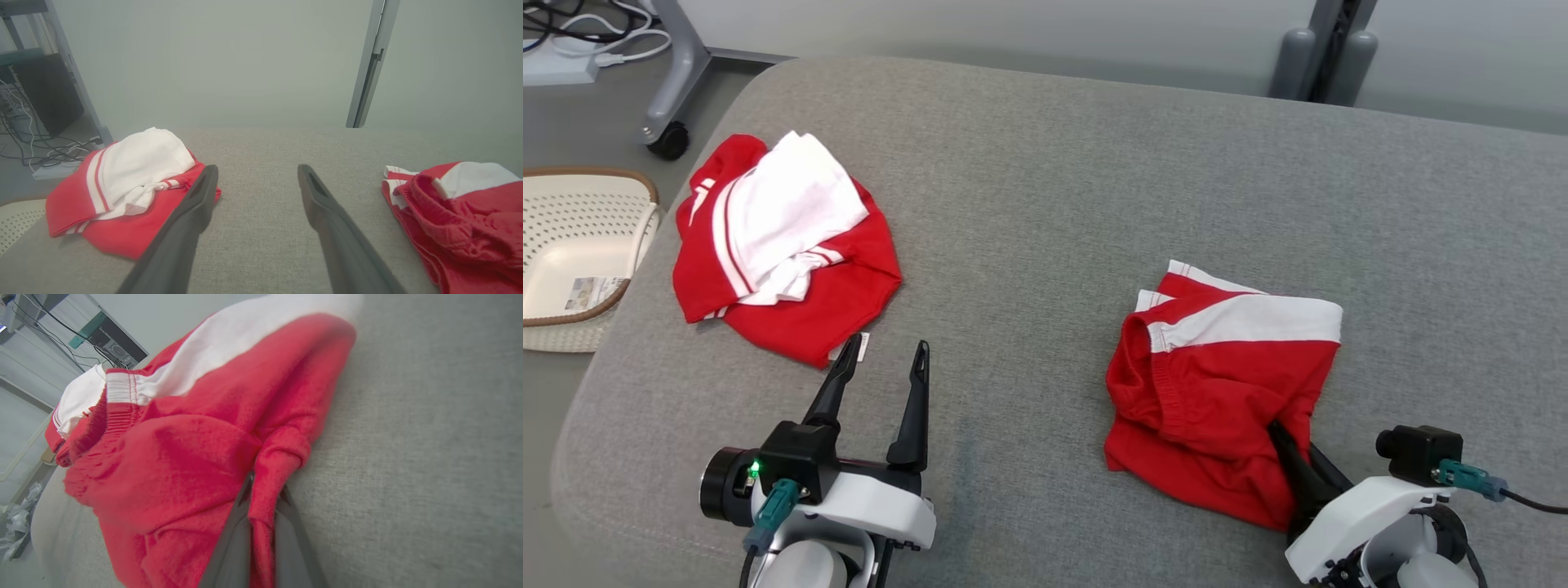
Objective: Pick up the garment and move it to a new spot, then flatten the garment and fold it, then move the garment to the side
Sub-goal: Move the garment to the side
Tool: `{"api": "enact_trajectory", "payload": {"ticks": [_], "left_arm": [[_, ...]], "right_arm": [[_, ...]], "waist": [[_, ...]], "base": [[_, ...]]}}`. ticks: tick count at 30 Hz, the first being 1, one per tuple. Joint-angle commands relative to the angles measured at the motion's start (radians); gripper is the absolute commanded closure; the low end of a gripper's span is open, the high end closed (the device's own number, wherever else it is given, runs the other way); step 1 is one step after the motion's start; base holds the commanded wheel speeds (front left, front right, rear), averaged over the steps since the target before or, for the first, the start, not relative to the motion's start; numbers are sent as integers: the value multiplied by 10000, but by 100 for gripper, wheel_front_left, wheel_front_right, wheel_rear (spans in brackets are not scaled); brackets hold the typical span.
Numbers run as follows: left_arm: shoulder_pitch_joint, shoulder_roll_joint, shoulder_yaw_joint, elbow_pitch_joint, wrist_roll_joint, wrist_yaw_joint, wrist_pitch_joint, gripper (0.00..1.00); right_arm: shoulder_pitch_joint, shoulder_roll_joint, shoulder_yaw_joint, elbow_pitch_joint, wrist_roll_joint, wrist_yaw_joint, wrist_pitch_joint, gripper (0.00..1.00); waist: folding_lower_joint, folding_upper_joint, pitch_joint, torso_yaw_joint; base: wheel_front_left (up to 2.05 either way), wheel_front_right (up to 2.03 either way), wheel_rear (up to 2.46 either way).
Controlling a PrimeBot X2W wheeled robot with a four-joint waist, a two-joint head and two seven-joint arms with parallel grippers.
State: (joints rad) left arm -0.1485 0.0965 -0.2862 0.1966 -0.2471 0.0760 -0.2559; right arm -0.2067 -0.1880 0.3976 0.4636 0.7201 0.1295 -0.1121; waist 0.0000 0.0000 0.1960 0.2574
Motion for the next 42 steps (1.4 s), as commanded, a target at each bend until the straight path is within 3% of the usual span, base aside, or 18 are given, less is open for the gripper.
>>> {"api": "enact_trajectory", "payload": {"ticks": [1,10,19,20,23,30,42], "left_arm": [[-173,76,40,11,-19,3,-41,0],[-299,287,121,-165,-3,49,-36,0],[-527,678,154,-723,82,32,260,0],[-725,749,11,-928,180,-47,442,0],[-1005,844,-103,-1104,284,-124,621,0],[-1600,749,-486,-1287,471,-291,859,0],[-2660,597,-1025,-1402,716,-539,861,0]], "right_arm": [[86,-176,88,34,164,21,66,100],[320,-980,35,-840,-303,14,60,100],[672,-1340,-489,-1670,-1236,15,261,100],[627,-1342,-661,-1804,-1409,14,232,100],[286,-1369,-716,-1874,-1552,15,155,100],[-841,-1876,-848,-1453,-1798,14,-23,100],[-3365,-4254,-1275,1170,-3354,14,-250,100]], "waist": [[0,0,19,-148],[0,0,151,-1454],[0,0,667,-3918],[0,0,905,-4544],[0,0,1173,-5003],[0,0,1614,-5255],[0,0,2728,-4714]], "base": [[0,0,0],[0,0,0],[0,0,0],[0,0,0],[0,0,0],[0,0,0],[0,0,0]]}}
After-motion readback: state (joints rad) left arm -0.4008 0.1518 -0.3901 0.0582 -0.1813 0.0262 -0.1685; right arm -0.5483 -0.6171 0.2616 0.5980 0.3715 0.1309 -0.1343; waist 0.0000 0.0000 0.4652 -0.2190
